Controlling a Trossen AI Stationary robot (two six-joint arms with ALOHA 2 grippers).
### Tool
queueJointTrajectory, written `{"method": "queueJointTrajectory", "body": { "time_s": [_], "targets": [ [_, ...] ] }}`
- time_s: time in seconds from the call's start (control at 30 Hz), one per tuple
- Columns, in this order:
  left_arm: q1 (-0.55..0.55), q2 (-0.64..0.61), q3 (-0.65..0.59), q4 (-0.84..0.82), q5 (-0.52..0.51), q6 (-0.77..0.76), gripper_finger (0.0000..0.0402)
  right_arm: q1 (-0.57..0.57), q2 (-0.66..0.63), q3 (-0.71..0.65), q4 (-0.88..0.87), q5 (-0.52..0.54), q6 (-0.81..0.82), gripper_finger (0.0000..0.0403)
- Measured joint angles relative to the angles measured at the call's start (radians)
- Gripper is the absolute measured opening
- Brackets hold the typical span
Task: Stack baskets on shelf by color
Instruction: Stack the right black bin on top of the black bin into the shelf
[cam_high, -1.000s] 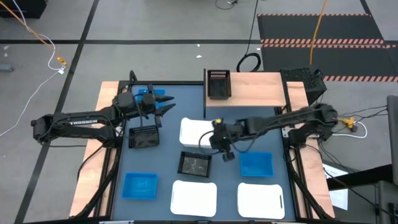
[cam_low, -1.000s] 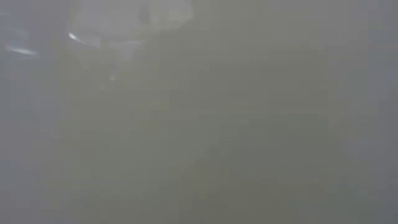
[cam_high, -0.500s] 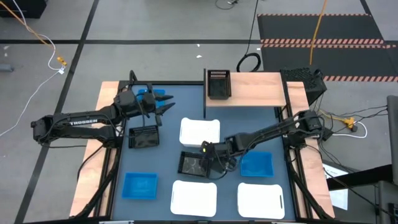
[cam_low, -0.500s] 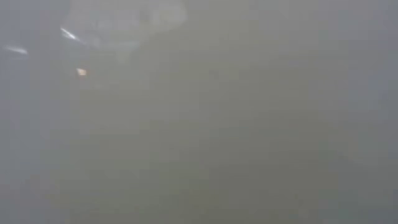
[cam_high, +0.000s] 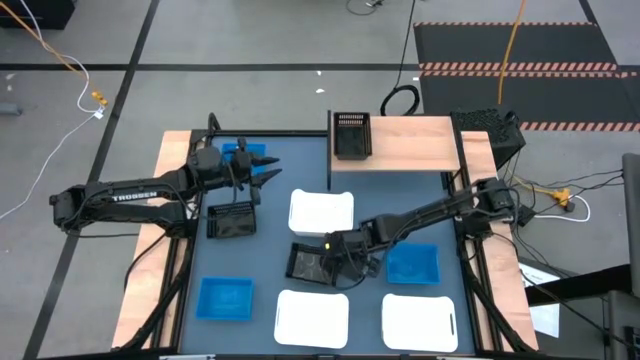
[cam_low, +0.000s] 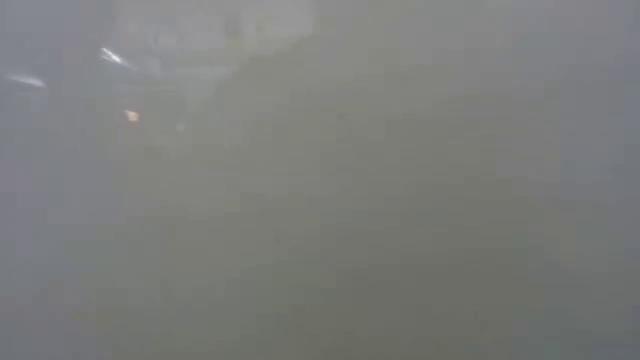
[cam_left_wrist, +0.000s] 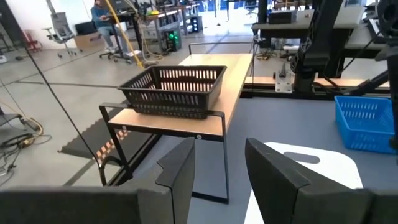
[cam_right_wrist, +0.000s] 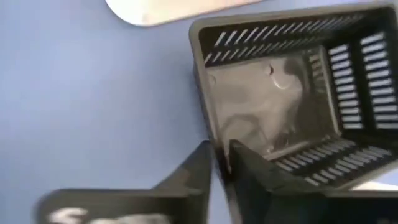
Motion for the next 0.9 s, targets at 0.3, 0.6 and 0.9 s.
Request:
{"method": "queueJointTrajectory", "body": {
  "time_s": [0.3, 0.6, 0.9],
  "targets": [
    [0.0, 0.0, 0.0, 0.001, -0.002, -0.065, 0.0145, -0.019, -0.045, 0.0, -0.024, -0.022, -0.034, 0.0012],
    [0.0, 0.0, 0.0, 0.002, -0.013, -0.063, 0.0145, -0.06, -0.208, -0.001, 0.006, 0.038, -0.041, 0.001],
    [0.001, 0.0, 0.0, -0.002, -0.04, -0.04, 0.0145, -0.167, -0.398, 0.056, 0.084, 0.438, 0.501, 0.001]
  ]
}}
